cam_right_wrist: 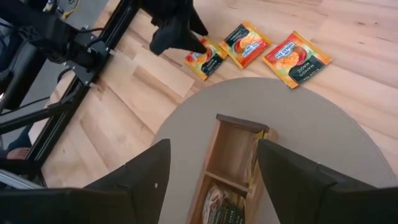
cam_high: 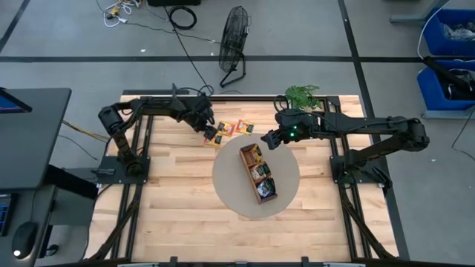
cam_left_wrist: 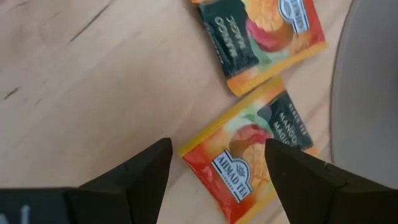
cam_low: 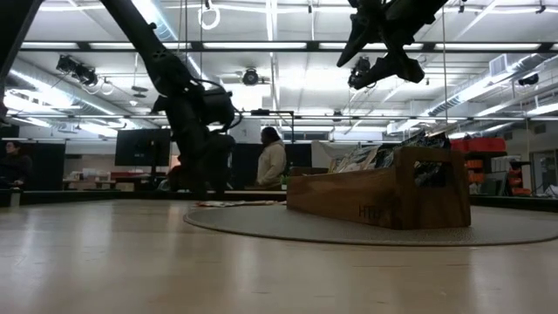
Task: Pick & Place Tea
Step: Put the orange tea bag into the left section of the wooden organizer
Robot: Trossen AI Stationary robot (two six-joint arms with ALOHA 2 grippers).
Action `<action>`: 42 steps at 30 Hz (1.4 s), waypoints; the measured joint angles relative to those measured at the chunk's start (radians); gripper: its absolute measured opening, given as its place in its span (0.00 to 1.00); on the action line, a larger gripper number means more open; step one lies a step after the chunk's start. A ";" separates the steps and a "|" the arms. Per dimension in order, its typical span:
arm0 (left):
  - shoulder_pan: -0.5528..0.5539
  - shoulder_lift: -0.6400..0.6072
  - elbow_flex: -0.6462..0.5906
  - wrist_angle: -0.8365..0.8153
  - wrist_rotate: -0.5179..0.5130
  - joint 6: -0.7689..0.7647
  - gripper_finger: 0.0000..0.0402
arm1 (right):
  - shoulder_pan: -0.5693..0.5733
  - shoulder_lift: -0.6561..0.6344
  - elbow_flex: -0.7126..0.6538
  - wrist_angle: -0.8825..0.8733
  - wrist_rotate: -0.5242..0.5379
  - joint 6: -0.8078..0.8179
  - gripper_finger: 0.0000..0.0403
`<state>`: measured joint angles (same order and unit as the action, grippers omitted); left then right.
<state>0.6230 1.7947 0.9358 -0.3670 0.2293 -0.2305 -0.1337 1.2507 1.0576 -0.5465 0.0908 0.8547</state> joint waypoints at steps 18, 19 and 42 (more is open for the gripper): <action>-0.134 0.004 -0.006 -0.022 -0.069 0.062 0.06 | 0.000 0.000 0.000 0.000 0.007 0.000 0.61; -0.135 0.004 -0.006 -0.022 -0.061 0.073 0.04 | 0.000 0.000 0.000 0.000 0.010 0.000 0.61; -0.142 -0.387 -0.011 -0.085 -0.040 -0.099 0.02 | 0.000 0.008 0.000 0.235 0.059 0.089 0.61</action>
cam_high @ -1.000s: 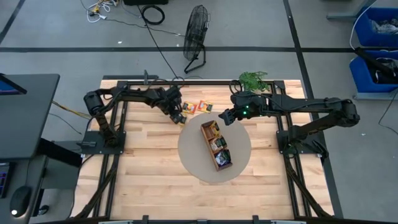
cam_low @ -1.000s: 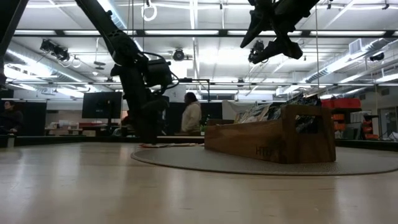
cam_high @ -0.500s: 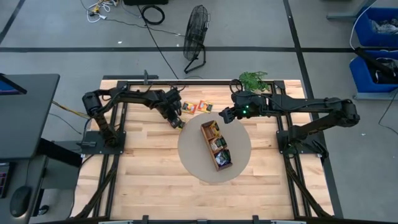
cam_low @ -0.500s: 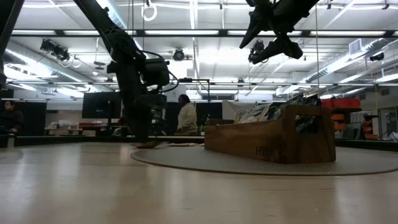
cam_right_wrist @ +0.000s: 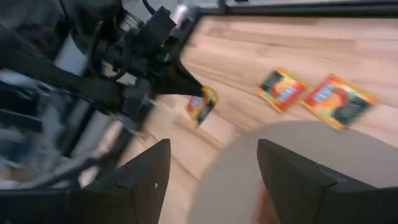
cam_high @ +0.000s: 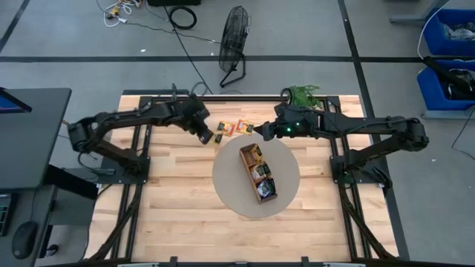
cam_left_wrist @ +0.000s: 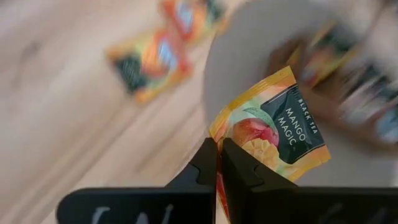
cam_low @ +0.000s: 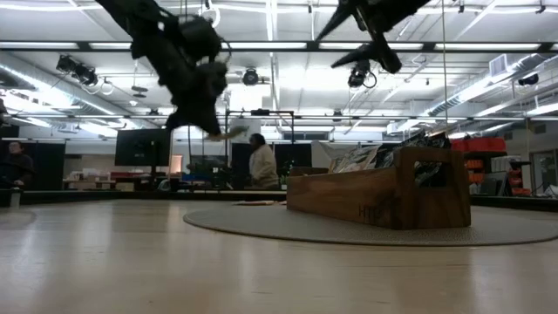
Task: Pick & Place Tea
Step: Put the orange tea bag into the left section of the wooden organizer
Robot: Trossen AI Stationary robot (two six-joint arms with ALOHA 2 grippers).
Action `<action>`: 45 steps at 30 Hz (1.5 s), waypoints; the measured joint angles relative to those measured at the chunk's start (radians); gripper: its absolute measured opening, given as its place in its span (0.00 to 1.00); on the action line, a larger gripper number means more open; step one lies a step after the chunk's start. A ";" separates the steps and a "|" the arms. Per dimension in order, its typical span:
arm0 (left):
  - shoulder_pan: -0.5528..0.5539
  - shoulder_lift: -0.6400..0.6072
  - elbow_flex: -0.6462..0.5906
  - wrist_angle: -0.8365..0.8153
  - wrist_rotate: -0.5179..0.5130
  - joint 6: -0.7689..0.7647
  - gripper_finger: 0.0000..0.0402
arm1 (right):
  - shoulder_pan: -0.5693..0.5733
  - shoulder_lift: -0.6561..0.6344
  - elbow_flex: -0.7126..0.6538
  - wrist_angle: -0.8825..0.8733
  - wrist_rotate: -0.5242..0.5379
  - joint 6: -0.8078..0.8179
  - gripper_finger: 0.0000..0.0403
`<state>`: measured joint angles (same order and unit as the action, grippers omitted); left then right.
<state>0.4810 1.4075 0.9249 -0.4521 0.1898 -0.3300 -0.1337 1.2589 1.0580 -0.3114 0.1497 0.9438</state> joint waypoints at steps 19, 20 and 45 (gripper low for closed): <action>-0.148 -0.085 0.002 0.263 -0.036 -0.190 0.02 | 0.023 0.202 0.001 0.311 -0.047 0.203 0.61; -0.152 -0.085 0.002 0.263 -0.039 -0.190 0.02 | 0.027 0.212 0.001 0.333 -0.056 0.206 0.61; -0.161 -0.086 0.003 0.268 -0.039 -0.185 0.02 | 0.038 0.275 0.000 0.399 -0.076 0.189 0.14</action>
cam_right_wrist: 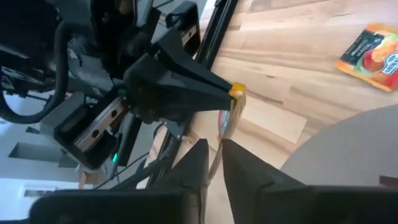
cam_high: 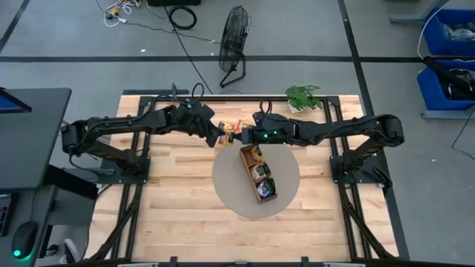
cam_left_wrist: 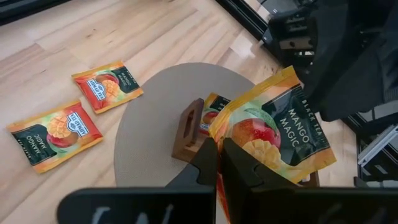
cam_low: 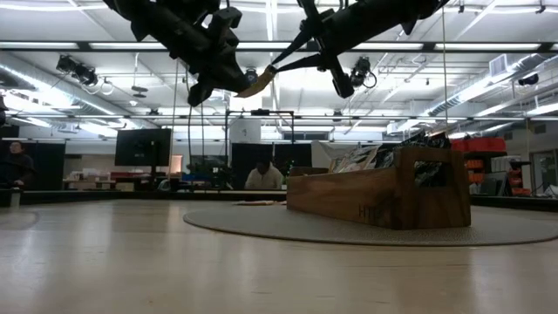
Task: Pick & Place Tea
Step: Put the orange tea bag into the left section of the wooden organizer
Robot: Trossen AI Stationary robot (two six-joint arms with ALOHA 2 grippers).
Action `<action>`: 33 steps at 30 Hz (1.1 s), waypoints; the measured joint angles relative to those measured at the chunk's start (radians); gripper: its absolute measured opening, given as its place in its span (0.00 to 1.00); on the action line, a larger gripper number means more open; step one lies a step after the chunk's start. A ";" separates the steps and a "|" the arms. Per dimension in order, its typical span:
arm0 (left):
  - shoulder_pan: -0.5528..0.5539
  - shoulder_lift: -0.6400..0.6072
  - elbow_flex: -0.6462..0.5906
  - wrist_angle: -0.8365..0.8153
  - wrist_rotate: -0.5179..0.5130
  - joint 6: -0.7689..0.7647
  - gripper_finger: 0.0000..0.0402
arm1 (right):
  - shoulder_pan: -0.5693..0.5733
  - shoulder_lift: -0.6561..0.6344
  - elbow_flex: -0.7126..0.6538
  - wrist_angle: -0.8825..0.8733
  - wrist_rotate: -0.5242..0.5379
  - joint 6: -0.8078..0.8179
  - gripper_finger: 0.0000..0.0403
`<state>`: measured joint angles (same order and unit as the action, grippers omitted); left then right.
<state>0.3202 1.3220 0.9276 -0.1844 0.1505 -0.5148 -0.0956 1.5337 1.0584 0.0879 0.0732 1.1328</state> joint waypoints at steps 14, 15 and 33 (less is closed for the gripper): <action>0.000 0.000 0.001 0.000 0.000 0.002 0.02 | -0.013 0.046 0.000 0.007 -0.048 0.053 0.21; 0.000 0.000 0.001 0.000 0.001 0.002 0.02 | -0.014 0.046 0.000 0.007 -0.048 0.046 0.18; 0.059 -0.010 0.002 -0.032 0.201 0.054 0.48 | -0.031 -0.122 0.014 -0.377 -0.137 0.000 0.00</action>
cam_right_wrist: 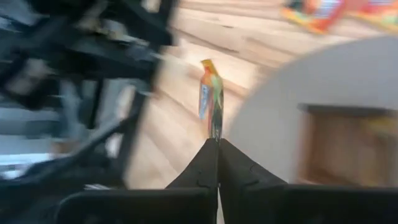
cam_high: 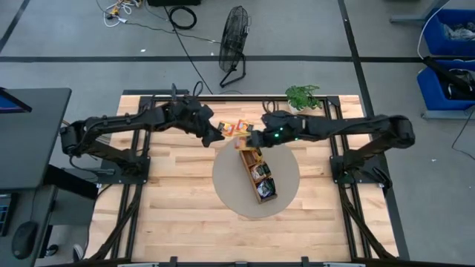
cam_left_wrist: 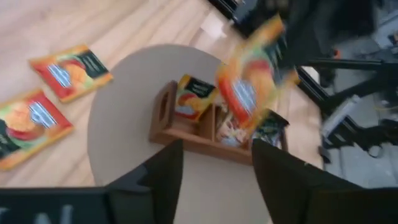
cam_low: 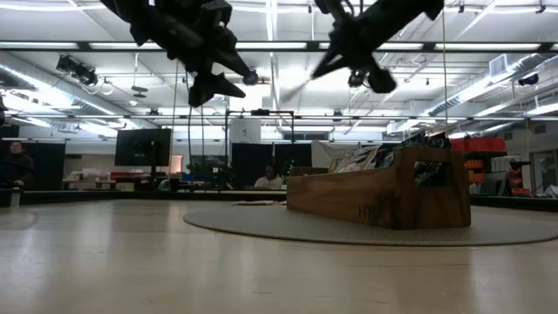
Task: Pick & Place Tea
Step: Put the orange tea bag into the left section of the wooden organizer
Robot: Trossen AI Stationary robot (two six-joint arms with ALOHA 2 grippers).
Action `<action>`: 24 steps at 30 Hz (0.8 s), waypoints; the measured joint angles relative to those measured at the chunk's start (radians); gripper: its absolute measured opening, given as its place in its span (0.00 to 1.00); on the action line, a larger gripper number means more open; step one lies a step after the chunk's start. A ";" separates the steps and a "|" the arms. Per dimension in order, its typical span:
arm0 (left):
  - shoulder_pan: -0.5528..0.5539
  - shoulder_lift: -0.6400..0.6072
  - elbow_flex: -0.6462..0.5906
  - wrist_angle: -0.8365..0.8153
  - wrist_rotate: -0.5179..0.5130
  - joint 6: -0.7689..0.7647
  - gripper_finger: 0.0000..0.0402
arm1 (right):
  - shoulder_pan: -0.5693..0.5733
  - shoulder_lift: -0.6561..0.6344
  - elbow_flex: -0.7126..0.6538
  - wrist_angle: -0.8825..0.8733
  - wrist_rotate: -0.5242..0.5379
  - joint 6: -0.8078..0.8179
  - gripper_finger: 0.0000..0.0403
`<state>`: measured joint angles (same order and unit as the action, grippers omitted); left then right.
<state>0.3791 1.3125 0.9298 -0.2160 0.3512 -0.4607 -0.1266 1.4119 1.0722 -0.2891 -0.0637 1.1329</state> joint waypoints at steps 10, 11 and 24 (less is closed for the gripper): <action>0.049 -0.001 0.000 -0.105 0.038 0.003 0.58 | -0.045 0.034 0.259 -0.534 -0.034 -0.135 0.00; 0.049 -0.006 -0.001 -0.106 0.029 0.001 0.57 | -0.045 0.049 0.281 -0.559 -0.034 -0.145 0.00; 0.050 -0.127 -0.001 -0.097 -0.022 0.023 0.50 | -0.049 0.367 0.499 -0.799 -0.135 -0.297 0.00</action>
<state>0.4290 1.1858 0.9287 -0.3135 0.3295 -0.4377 -0.1759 1.7791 1.5715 -1.0878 -0.1983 0.8363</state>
